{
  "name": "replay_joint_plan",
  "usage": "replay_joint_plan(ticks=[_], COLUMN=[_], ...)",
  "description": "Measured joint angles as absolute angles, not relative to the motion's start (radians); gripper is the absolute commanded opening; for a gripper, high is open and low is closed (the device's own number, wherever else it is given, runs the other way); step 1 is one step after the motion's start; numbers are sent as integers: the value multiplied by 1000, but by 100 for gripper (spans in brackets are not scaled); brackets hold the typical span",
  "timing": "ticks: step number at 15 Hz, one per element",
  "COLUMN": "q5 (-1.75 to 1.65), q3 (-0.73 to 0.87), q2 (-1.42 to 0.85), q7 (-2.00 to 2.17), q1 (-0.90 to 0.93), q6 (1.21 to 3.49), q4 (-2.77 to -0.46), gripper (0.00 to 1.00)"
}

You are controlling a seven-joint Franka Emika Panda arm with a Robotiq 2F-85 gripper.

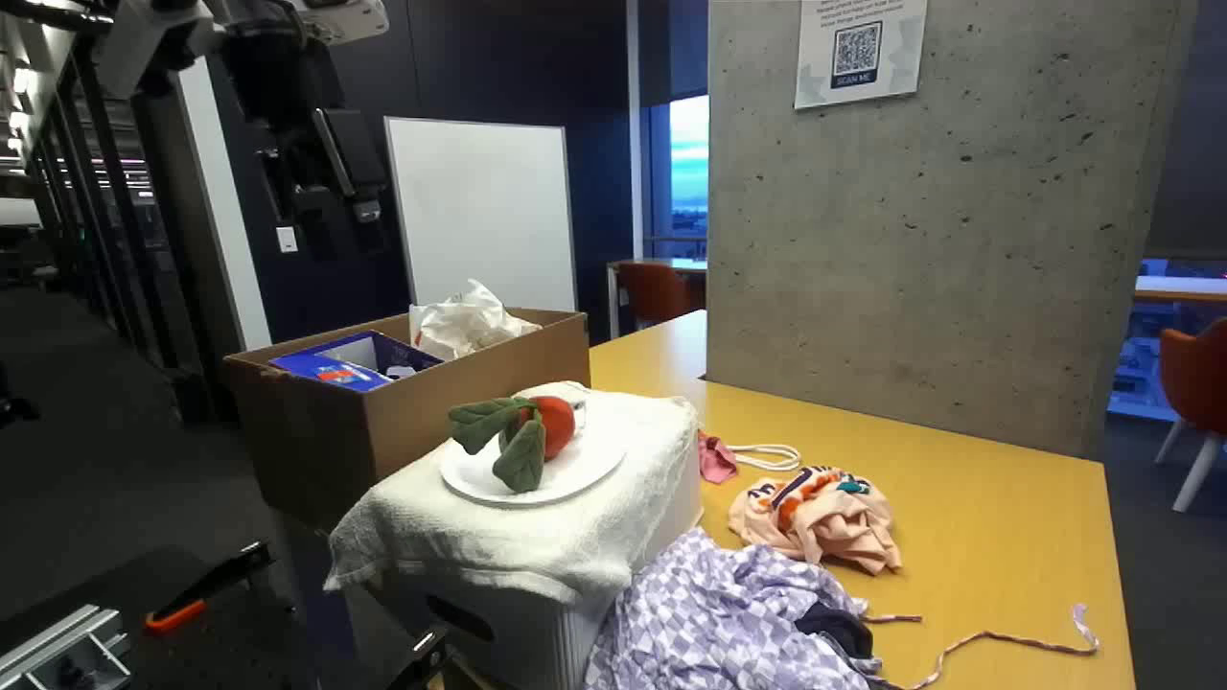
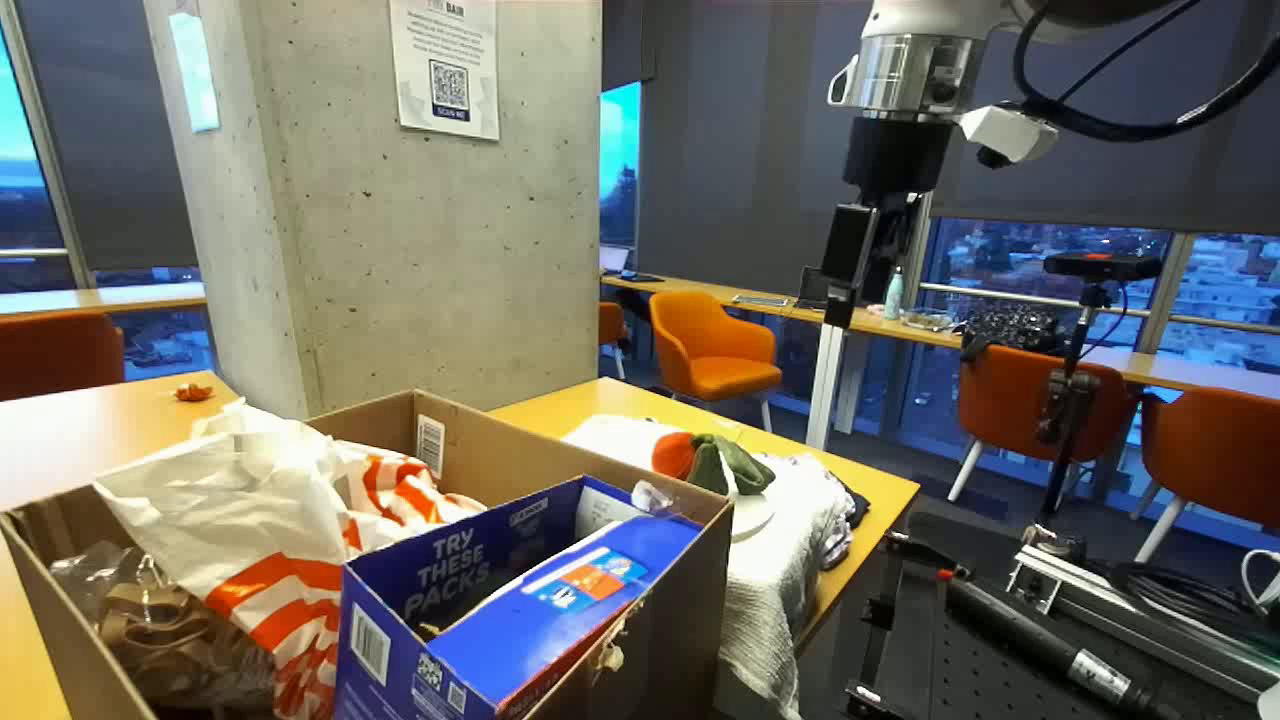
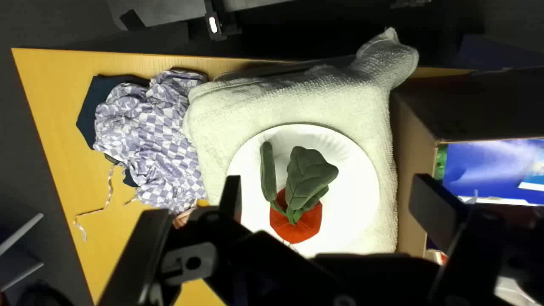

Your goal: Rotate the radish on the white plate to the right.

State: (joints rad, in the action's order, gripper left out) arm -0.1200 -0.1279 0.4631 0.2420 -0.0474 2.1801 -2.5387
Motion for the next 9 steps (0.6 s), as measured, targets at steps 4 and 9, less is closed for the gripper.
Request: replay_joint_plan(ticks=[4,9], q5=[-120,-147], q3=[-128,-128], q2=[463,452], q7=[242,276], q1=[-47,-51], q6=[2180,2203], q4=[-2536,-2537], gripper=[100,100])
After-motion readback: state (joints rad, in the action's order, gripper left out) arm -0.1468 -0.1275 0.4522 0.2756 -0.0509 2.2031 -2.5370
